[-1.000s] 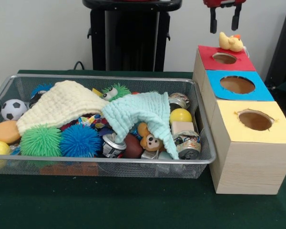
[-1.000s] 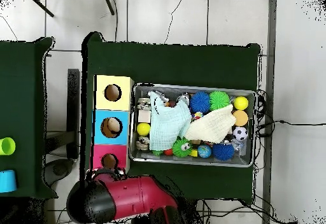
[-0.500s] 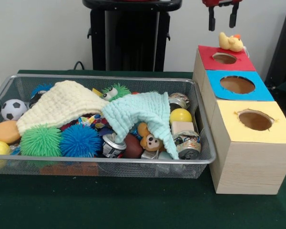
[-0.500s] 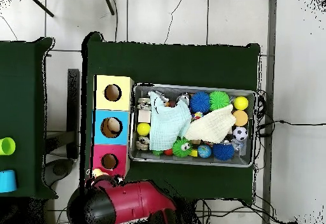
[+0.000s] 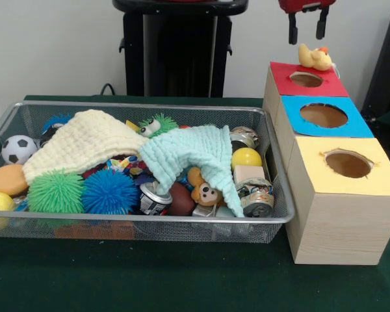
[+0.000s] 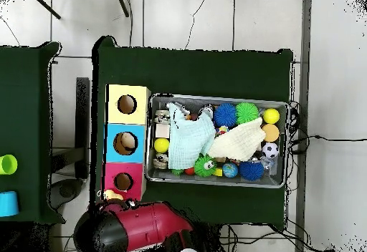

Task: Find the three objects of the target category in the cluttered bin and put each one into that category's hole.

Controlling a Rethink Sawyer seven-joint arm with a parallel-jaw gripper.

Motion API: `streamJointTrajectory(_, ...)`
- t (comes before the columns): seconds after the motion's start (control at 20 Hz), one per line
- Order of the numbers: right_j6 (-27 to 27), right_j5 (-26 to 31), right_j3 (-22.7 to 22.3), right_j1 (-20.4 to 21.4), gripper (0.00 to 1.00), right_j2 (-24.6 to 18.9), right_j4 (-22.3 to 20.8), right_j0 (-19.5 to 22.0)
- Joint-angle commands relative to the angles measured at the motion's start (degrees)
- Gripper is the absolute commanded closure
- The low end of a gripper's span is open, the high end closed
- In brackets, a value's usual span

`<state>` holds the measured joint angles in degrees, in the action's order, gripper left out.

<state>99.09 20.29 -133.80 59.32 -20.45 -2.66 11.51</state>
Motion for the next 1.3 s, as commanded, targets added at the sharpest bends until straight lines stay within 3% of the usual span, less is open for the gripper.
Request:
streamJointTrajectory(0.05, 4.03, -5.61, -1.35, -3.61, 0.0, -3.86, -2.33, 2.06)
streamJointTrajectory(1.3, 4.72, -8.61, 1.79, -7.66, 0.0, -2.5, -4.86, 0.28)
